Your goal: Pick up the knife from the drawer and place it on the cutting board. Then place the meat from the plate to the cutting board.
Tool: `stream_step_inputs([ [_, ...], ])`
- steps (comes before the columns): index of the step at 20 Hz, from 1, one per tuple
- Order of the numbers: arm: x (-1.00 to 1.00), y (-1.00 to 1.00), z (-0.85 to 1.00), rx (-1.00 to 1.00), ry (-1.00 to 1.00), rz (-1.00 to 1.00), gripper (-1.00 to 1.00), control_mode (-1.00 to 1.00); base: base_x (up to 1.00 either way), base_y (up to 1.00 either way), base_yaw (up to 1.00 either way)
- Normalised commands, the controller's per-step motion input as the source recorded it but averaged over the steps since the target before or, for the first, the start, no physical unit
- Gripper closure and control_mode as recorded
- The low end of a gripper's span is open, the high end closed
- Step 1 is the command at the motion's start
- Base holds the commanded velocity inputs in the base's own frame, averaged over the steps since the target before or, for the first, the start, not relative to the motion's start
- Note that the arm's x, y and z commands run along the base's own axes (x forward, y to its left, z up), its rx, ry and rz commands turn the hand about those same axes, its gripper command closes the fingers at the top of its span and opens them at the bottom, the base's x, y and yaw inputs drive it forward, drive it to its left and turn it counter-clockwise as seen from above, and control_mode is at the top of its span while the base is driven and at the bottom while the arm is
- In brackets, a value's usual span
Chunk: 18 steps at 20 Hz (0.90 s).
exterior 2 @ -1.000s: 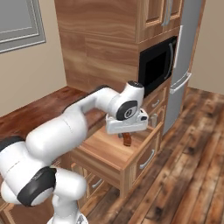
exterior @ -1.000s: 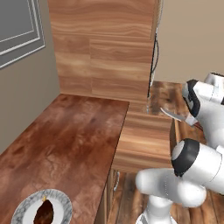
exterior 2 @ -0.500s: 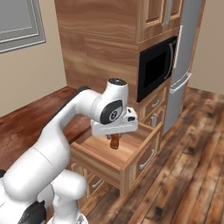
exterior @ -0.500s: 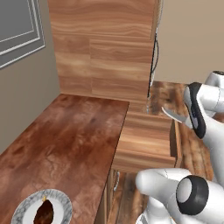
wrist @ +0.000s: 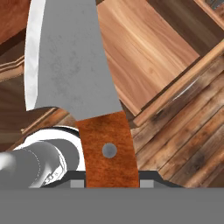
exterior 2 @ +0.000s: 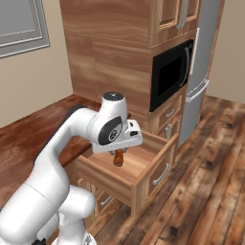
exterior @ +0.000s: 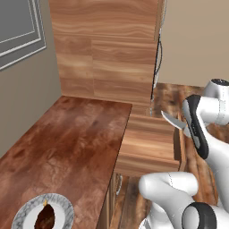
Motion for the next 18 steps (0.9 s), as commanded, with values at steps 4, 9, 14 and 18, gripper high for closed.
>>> stream_step_inputs([
  [4,-0.19,0.06,0.0,0.0,-0.11,0.03,1.0,-1.0,0.0,0.0,0.0],
  [9,-0.02,0.0,0.0,0.0,-0.05,0.06,1.0,-1.0,0.0,0.0,0.0],
  [14,-0.11,0.08,0.0,0.0,-0.03,0.02,1.0,1.0,-0.32,0.27,0.01],
  [18,0.0,0.0,0.0,0.0,0.0,0.0,1.0,1.0,-0.64,0.44,0.09],
])
